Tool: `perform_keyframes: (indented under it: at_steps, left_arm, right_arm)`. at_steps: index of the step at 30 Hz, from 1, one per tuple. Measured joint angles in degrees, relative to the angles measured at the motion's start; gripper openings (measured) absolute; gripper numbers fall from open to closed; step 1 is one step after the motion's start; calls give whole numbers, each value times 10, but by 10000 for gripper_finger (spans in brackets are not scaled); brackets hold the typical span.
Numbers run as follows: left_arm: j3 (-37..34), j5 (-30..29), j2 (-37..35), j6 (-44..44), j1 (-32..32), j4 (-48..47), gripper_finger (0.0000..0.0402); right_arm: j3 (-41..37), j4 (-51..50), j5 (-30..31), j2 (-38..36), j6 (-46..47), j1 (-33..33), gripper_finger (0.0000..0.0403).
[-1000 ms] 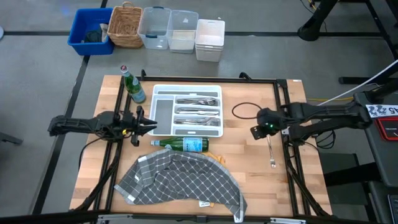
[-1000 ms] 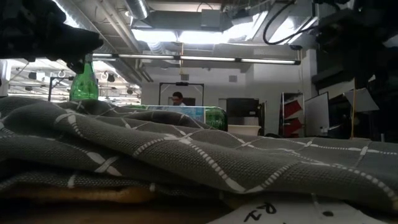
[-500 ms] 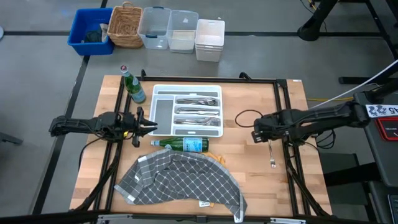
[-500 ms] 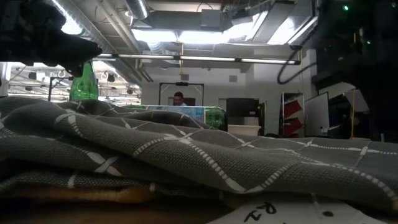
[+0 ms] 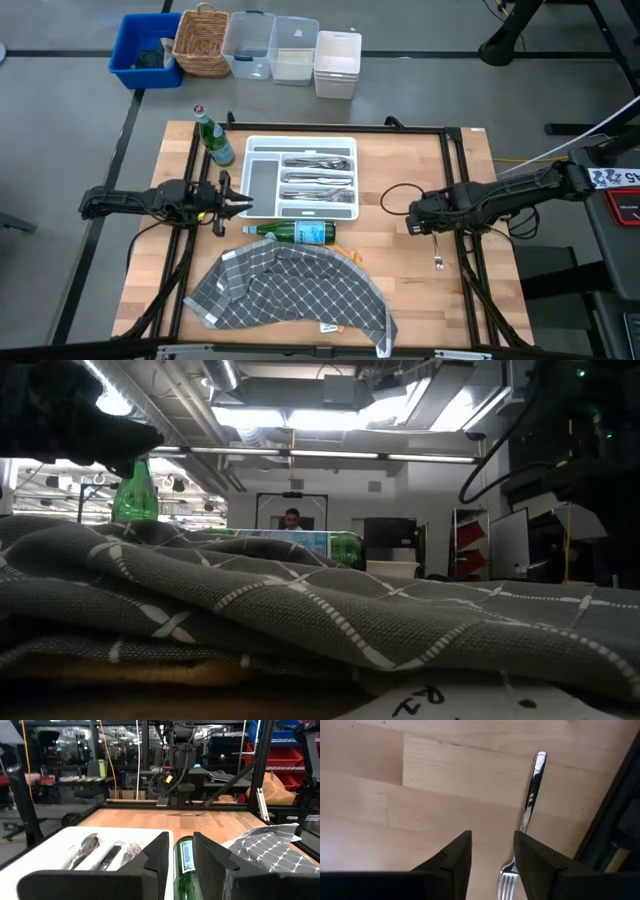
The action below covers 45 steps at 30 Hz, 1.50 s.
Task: Sort silverware
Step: Put the silver fork into the silverware tray
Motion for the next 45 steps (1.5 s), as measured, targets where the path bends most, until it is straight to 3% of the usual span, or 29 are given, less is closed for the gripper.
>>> perform_keyframes:
  at_steps: [8,15,20,26,35,45]
  left_arm:
    - [0,0,0,-27,0,-11,74]
    - [1,0,0,-43,0,-12,74]
    - [1,0,0,-44,0,-13,74]
    - [1,0,0,-45,0,-13,74]
    - [1,0,0,-42,0,-13,74]
    - [1,0,0,-42,0,-13,74]
  right_arm:
    - [0,-3,16,0,45,-1,147]
    - [0,44,-74,0,121,-1,147]
    - [0,42,-86,0,159,0,147]
    - [0,14,-89,1,265,69,147]
    - [0,-30,-3,15,423,196,147]
    - [-44,13,22,79,436,233,147]
